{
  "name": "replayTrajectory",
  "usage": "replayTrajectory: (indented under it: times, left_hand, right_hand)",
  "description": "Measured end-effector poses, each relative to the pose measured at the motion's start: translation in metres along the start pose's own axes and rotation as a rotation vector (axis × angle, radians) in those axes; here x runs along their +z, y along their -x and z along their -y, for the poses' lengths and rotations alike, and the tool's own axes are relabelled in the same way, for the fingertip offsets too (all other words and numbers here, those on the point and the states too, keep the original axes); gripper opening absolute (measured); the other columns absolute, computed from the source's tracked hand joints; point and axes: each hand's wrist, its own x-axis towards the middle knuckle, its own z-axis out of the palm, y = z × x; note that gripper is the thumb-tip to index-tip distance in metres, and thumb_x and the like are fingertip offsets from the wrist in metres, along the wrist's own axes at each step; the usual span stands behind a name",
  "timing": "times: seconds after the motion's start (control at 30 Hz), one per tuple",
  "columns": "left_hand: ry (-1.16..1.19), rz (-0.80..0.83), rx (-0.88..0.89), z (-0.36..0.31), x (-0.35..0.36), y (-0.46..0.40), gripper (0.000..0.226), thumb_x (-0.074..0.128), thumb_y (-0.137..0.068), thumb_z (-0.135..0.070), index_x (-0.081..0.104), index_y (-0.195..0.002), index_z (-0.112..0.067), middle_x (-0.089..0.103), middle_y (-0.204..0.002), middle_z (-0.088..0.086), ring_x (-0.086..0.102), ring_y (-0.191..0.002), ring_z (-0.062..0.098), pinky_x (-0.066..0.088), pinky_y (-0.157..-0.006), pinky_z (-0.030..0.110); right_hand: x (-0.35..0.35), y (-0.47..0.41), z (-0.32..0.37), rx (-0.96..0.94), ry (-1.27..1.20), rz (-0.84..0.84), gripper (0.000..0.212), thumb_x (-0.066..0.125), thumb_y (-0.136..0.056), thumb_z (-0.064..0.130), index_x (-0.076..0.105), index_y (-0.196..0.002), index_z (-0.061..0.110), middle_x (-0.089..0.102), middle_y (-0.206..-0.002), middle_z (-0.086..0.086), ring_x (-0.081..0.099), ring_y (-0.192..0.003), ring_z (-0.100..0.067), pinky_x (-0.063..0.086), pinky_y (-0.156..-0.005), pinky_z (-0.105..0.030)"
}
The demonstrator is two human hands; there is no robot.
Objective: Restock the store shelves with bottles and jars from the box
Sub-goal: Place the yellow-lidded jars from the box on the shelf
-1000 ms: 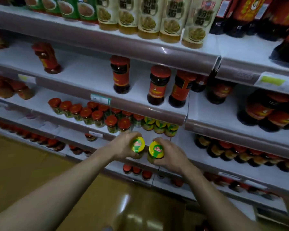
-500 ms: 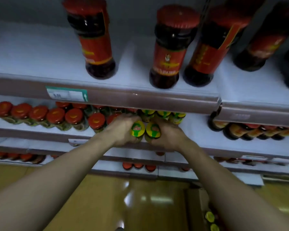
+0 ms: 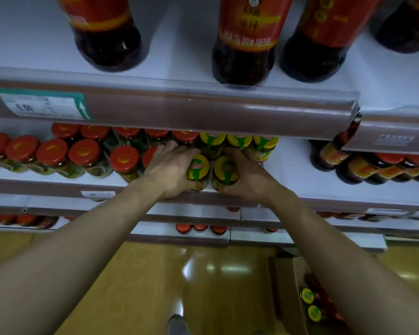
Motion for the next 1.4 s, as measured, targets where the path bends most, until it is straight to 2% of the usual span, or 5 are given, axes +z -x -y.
replayTrajectory:
  times: [0.13,0.43,0.6,1.1,1.4]
  left_hand:
    - [-0.061,-0.025,-0.013,-0.005,0.003,-0.004,0.088,0.073,-0.082,-0.062,0.039,-0.154,-0.024,0.049,-0.143,0.004,0.036,-0.13,0.028,0.029,-0.105,0.039]
    - [0.03,-0.074,-0.006,0.005,0.008,-0.005,0.084,0.08,-0.081,-0.051,0.045,-0.151,-0.021,0.054,-0.142,0.005,0.037,-0.13,0.029,0.028,-0.103,0.038]
    - [0.065,-0.089,-0.014,0.009,0.011,-0.004,0.085,0.082,-0.079,-0.052,0.047,-0.149,-0.02,0.056,-0.137,0.006,0.038,-0.126,0.029,0.026,-0.099,0.035]
    - [0.062,-0.065,-0.013,0.011,0.012,-0.006,0.088,0.08,-0.082,-0.049,0.04,-0.156,-0.021,0.051,-0.145,0.005,0.036,-0.131,0.029,0.024,-0.103,0.035]
    - [0.151,-0.1,-0.009,0.003,-0.003,0.012,0.098,0.086,-0.077,-0.048,0.038,-0.158,-0.019,0.041,-0.154,0.007,0.039,-0.131,0.033,0.032,-0.112,0.041]
  right_hand:
    - [0.009,0.002,-0.004,0.04,-0.03,-0.076,0.081,0.086,-0.081,0.045,0.042,-0.146,0.024,0.051,-0.144,-0.003,0.055,-0.127,-0.024,0.051,-0.097,-0.035]
    - [0.019,-0.008,-0.002,0.056,-0.025,-0.116,0.077,0.084,-0.081,0.048,0.044,-0.143,0.023,0.054,-0.144,-0.001,0.055,-0.129,-0.024,0.051,-0.1,-0.038]
    - [0.019,-0.011,-0.001,0.083,-0.025,-0.105,0.082,0.085,-0.08,0.05,0.041,-0.146,0.025,0.052,-0.146,0.001,0.052,-0.131,-0.022,0.051,-0.104,-0.041]
    - [0.009,-0.01,0.0,0.07,-0.052,-0.105,0.081,0.086,-0.08,0.046,0.043,-0.145,0.024,0.053,-0.146,-0.001,0.055,-0.131,-0.024,0.053,-0.103,-0.044]
    - [0.012,0.02,0.008,0.12,-0.043,-0.183,0.099,0.088,-0.079,0.046,0.03,-0.155,0.021,0.038,-0.153,-0.009,0.052,-0.132,-0.031,0.054,-0.103,-0.049]
